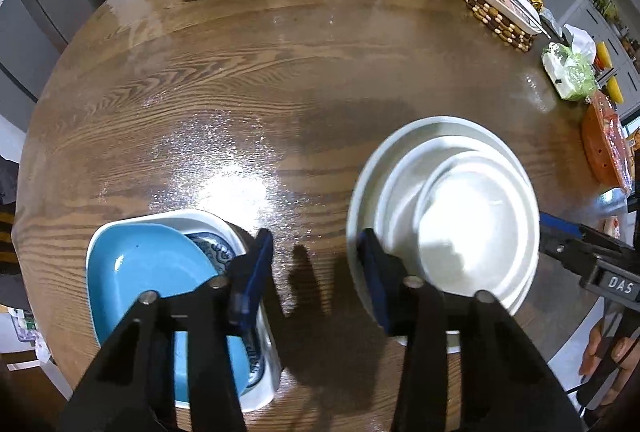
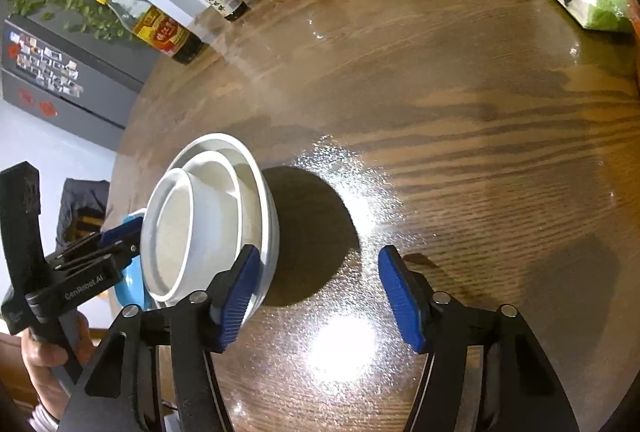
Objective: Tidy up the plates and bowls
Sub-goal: 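Move both grippers to the rim of the nested bowl stack, then grip the outer bowl rim with the right gripper while the left gripper grips it too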
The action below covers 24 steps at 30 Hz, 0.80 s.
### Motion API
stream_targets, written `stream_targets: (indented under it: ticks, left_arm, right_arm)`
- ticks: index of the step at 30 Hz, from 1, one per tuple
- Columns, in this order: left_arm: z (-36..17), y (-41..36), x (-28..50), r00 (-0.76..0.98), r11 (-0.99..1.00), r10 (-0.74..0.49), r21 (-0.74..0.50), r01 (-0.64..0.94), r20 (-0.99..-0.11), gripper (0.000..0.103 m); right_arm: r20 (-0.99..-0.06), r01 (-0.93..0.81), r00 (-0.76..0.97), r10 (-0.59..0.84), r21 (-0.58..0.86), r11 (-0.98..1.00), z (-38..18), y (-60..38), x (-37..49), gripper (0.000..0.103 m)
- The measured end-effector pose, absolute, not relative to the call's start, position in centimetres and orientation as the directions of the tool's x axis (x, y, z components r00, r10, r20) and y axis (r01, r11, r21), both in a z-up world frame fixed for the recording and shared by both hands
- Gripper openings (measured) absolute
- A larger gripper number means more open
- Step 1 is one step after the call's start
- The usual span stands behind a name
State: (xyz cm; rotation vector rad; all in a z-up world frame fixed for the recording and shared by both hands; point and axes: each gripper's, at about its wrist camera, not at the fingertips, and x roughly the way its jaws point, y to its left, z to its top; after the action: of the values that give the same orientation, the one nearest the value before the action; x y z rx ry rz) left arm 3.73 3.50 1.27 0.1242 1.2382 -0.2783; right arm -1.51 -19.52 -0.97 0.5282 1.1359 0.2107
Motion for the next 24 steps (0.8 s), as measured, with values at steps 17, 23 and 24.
stream_targets:
  ticks: [17,23,24]
  left_arm:
    - [1.3,1.8,2.9,0.387,0.967,-0.107,-0.005,0.256,-0.916,0.004]
    - [1.3,1.8,2.8,0.398,0.97,-0.101,0.0,0.244,-0.912,0.004]
    - [1.3,1.8,2.7,0.4,0.97,-0.099,0.001,0.243,-0.911,0.004]
  right_arm:
    - [-0.792,-0.023,0.44,0.423,0.461,0.887,0.5,-17.3,-0.6,0.015]
    - [-0.794,-0.036,0.436,0.424,0.455,0.89,0.6,-17.4,-0.6,0.015]
    - [-0.793,-0.038,0.435,0.426,0.457,0.889,0.5,-17.4,-0.5,0.015]
